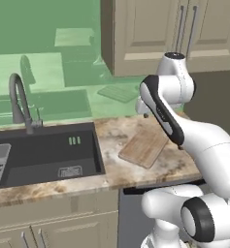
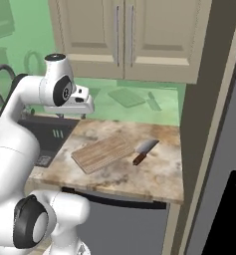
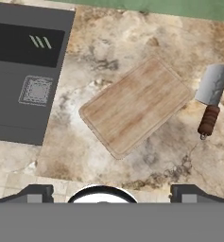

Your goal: Move the cutting board and knife to the sink. Then move spray from the cabinet to the counter.

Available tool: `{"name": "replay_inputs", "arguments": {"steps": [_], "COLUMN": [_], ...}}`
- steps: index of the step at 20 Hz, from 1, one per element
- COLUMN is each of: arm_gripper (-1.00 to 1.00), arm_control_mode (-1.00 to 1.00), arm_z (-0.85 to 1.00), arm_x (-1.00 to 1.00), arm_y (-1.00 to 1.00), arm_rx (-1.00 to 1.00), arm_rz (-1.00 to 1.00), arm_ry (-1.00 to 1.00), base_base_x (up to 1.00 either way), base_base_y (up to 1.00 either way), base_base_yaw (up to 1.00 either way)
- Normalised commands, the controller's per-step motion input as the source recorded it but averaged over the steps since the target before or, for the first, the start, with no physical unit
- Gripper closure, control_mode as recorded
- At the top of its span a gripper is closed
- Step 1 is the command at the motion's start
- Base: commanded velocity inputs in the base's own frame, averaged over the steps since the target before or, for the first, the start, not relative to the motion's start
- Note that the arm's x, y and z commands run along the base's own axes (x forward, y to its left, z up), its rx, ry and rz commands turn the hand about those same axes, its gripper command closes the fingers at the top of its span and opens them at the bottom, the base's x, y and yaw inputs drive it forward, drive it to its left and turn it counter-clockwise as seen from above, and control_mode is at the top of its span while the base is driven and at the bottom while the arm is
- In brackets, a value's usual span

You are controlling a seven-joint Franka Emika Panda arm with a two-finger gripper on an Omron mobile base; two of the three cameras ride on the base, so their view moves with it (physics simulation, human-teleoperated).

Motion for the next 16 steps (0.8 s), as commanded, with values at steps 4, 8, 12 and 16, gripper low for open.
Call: {"name": "replay_inputs", "arguments": {"steps": [4, 8, 12, 16], "arm_gripper": [-1.0, -1.0, -1.0, -1.0], "arm_control_mode": [1.0, 1.0, 1.0, 1.0], "arm_z": [0.0, 0.0, 0.0, 0.0], "arm_x": [0.0, 0.0, 0.0, 0.0], "arm_y": [0.0, 0.0, 0.0, 0.0], "arm_rx": [0.0, 0.0, 0.0, 0.0], "arm_rz": [0.0, 0.0, 0.0, 0.0], "arm_ry": [0.0, 0.0, 0.0, 0.0], "base_base_x": [-0.02, 0.0, 0.0, 0.0], "base_base_y": [0.52, 0.58, 0.55, 0.52], "base_base_yaw": [0.0, 0.0, 0.0, -0.01]}}
